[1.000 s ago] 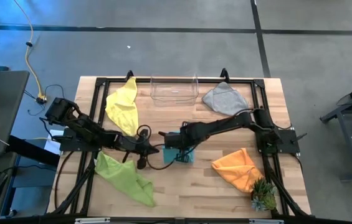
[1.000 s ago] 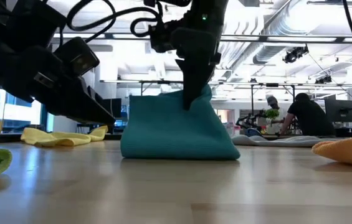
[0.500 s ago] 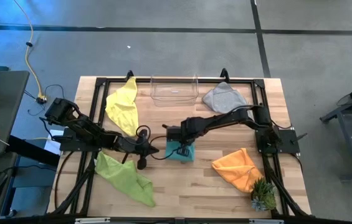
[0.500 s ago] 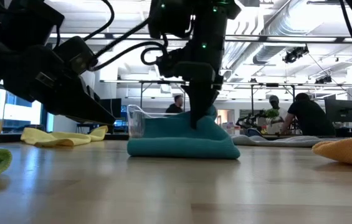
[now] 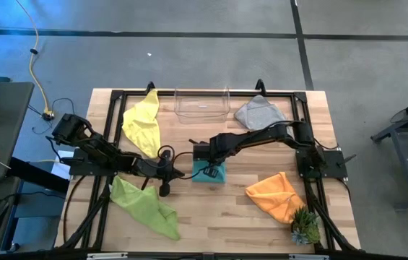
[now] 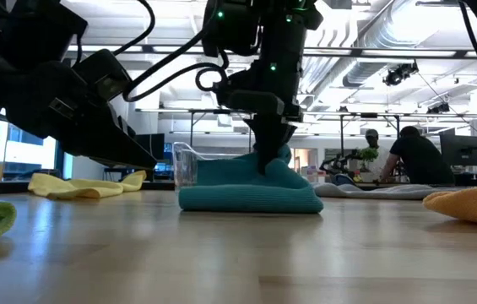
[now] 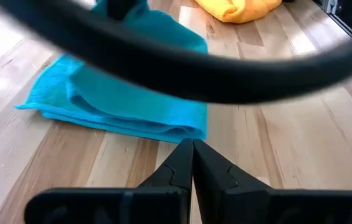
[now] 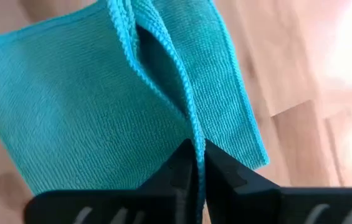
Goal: Fold microfiber towels
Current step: Fold the blue towel
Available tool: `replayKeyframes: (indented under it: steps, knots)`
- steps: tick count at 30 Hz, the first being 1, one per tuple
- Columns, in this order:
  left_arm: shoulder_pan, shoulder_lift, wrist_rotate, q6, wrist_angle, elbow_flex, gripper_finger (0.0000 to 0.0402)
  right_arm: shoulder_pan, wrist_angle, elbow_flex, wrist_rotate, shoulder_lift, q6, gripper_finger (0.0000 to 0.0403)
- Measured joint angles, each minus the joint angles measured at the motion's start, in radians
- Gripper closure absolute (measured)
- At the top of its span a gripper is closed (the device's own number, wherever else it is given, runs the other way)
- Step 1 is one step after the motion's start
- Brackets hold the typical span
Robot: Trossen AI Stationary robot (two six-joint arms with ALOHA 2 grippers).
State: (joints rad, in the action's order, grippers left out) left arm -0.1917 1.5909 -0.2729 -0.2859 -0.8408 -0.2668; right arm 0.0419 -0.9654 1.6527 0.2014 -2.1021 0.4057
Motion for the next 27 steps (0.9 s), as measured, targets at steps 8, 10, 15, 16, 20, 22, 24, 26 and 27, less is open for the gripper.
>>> replayKeyframes:
  steps: [8,10,15,16,20,22,24,26,27]
  knots:
    - [0.0,0.0,0.0,-0.003,0.0,0.0,0.0401,-0.018,-0.027,0.003,0.097,0.0,0.058,0.0275]
    - [0.0,0.0,0.0,-0.003,0.0,0.0,0.0401,-0.022,-0.075,0.026,0.111,0.0,0.046,0.025]
    - [0.0,0.0,0.0,-0.007,0.001,0.0,0.0401,-0.021,-0.23,0.092,0.192,0.025,0.002,0.0225]
    - [0.0,0.0,-0.001,-0.02,0.001,0.0,0.0401,-0.021,-0.212,0.079,0.189,0.047,0.002,0.0229]
    - [0.021,0.0,-0.041,-0.079,-0.031,0.0,0.0399,-0.015,-0.041,-0.099,0.165,0.162,0.038,0.0264]
    - [0.054,0.0,-0.014,-0.081,-0.04,-0.002,0.039,-0.015,0.112,-0.242,0.118,0.239,0.079,0.0281]
    - [0.106,-0.001,0.053,-0.097,-0.039,-0.014,0.0376,-0.019,0.306,-0.395,0.049,0.328,0.129,0.0293]
    - [0.167,-0.002,0.134,-0.106,-0.04,-0.027,0.0357,-0.021,0.475,-0.526,0.004,0.399,0.204,0.0297]
    - [0.196,-0.002,0.173,-0.111,-0.039,-0.033,0.0345,-0.022,0.532,-0.581,0.006,0.43,0.245,0.0297]
